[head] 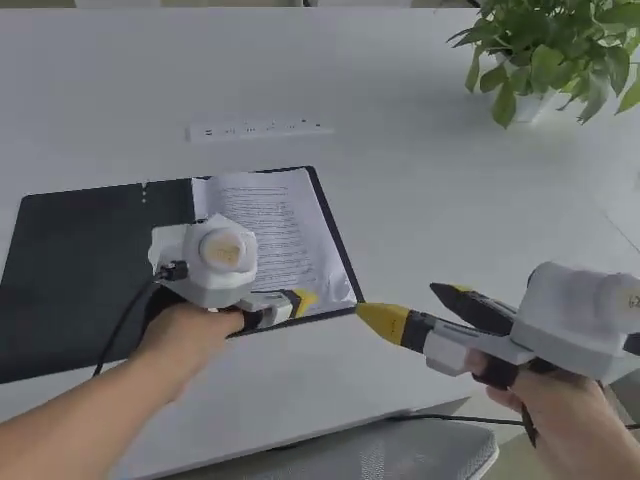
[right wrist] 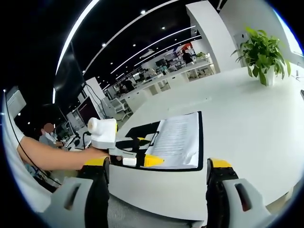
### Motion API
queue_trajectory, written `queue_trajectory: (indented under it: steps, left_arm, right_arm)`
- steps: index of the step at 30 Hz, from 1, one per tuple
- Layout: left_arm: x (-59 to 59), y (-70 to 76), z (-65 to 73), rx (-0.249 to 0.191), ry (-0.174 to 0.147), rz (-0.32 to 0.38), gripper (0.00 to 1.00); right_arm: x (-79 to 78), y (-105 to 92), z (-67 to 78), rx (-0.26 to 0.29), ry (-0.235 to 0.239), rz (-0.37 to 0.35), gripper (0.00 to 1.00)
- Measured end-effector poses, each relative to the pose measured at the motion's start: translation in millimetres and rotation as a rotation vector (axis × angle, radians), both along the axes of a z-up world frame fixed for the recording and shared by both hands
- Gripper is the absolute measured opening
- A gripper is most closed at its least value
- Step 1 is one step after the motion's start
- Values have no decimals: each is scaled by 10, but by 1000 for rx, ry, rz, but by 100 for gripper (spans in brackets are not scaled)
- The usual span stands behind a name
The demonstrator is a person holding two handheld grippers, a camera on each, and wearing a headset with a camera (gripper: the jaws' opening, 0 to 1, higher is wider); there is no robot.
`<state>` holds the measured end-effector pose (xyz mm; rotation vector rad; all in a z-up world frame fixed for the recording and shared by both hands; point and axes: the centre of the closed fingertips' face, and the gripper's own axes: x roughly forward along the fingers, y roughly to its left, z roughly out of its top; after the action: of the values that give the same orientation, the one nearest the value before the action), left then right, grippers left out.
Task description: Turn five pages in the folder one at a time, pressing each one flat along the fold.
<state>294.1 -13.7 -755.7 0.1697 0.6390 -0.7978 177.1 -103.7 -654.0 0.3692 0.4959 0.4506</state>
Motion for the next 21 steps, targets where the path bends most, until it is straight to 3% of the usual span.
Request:
queue_trajectory:
  steps: [7, 21]
  left_arm:
    - [73, -84, -183, 41, 4, -9, 71]
    - [180, -219, -290, 63, -22, -16, 63]
  right_arm:
    - [70, -24, -95, 15, 14, -24, 81]
    - [234, -20, -303, 11, 42, -29, 76]
